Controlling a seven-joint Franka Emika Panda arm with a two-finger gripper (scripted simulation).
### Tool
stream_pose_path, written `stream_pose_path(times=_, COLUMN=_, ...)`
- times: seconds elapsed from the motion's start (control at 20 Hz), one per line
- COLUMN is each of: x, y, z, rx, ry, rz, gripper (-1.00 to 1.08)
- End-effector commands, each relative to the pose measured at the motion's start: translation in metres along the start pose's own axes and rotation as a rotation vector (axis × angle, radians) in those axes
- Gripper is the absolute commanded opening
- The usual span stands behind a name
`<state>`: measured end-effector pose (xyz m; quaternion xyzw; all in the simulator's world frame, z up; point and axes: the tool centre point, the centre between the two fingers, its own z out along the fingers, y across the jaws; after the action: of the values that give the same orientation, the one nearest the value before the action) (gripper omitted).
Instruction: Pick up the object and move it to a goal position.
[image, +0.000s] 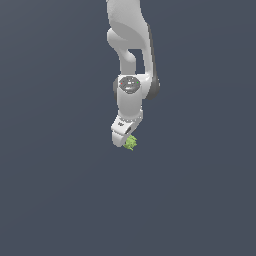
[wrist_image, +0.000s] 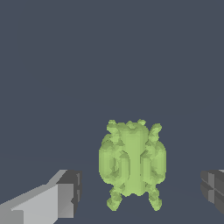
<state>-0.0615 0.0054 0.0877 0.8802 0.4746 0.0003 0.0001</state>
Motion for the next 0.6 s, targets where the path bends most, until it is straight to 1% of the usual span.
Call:
stream_pose_path(times=0.0, x=0.0, y=0.0, z=0.006, rx=0.001, ry=0.0, rz=-0.001, gripper=1.0)
stream_pose_path(times=0.35, x=-0.001, y=-0.001, z=0.038, rx=0.001, ry=0.0, rz=-0.004, gripper=1.0)
stream_pose_path(times=0.55, x=0.0, y=-0.001, z=0.047, rx=0.001, ry=0.0, rz=-0.005, gripper=1.0)
